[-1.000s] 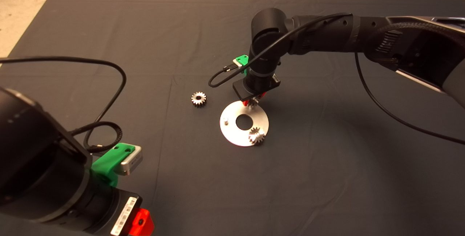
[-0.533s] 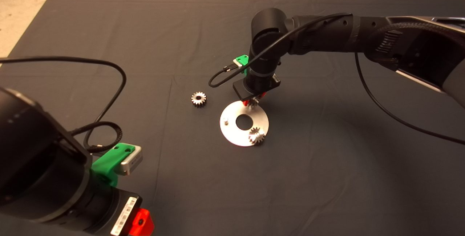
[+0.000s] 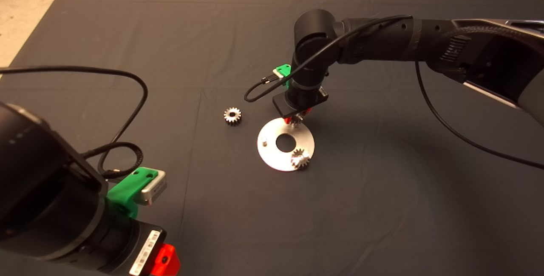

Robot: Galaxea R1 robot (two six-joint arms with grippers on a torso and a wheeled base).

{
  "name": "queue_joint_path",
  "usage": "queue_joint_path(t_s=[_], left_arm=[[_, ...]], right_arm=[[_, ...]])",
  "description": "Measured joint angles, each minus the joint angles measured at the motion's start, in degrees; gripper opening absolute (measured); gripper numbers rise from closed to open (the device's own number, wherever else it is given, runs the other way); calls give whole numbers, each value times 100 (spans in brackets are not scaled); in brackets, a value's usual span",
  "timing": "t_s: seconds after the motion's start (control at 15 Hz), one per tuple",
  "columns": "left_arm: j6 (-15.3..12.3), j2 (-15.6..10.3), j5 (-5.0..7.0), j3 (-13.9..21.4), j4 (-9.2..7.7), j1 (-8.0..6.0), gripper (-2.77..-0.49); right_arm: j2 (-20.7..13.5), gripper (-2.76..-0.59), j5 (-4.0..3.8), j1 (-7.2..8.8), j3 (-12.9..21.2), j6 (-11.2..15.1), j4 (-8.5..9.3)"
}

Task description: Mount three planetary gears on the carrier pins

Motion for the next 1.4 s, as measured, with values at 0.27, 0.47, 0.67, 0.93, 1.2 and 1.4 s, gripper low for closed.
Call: queue_joint_path(t_s=[0.27, 0.47, 0.67, 0.93, 1.2, 1.4], left_arm=[[-1, 0, -1, 0, 0, 1, -51], [-1, 0, -1, 0, 0, 0, -51], [1, 0, 1, 0, 0, 1, -51], [0, 0, 0, 0, 0, 0, -51], [-1, 0, 1, 0, 0, -1, -51], [-1, 0, 0, 0, 0, 1, -51]], right_arm=[[0, -228, -5, 0, -2, 0, 0], [0, -229, -5, 0, -5, 2, 0], [0, -229, -5, -1, -7, 2, 2], [2, -228, -5, -12, -16, 0, 4], [2, -229, -5, -15, -16, 0, 4], [2, -229, -5, -20, -16, 1, 6]])
